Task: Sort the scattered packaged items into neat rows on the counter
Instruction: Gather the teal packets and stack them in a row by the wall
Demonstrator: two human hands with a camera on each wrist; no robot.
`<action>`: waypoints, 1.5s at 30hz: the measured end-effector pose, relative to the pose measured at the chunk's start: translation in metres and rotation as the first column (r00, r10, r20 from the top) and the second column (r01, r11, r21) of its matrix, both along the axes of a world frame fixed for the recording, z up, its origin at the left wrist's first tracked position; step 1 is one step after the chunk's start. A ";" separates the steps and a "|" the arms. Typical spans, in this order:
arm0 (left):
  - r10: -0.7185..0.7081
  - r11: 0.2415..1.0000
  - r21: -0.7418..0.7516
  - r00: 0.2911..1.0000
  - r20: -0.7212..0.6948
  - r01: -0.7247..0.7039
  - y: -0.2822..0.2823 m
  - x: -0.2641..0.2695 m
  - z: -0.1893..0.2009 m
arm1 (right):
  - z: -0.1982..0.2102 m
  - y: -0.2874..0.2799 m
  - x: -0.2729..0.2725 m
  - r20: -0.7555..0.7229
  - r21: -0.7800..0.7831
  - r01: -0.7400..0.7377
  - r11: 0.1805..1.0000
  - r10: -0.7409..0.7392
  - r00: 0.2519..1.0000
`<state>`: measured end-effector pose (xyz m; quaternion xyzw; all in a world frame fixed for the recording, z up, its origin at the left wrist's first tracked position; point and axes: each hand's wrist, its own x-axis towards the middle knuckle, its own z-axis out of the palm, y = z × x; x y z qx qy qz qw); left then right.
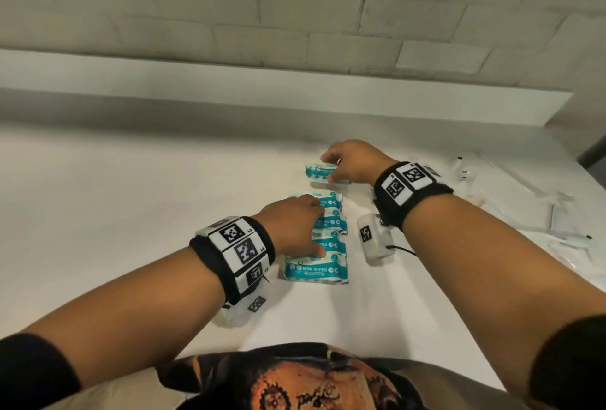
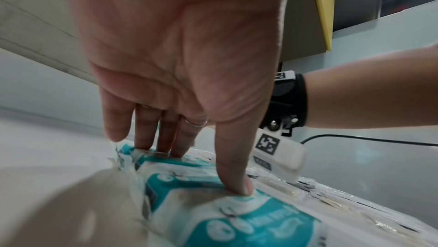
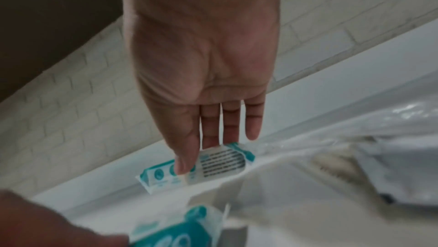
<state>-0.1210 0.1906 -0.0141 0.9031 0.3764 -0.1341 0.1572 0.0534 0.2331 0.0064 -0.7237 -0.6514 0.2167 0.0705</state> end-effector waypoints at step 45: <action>-0.173 0.976 0.151 0.980 0.104 0.156 0.133 0.045 -0.011 | -0.007 0.157 0.040 0.375 -0.116 -0.217 0.969 0.245 0.894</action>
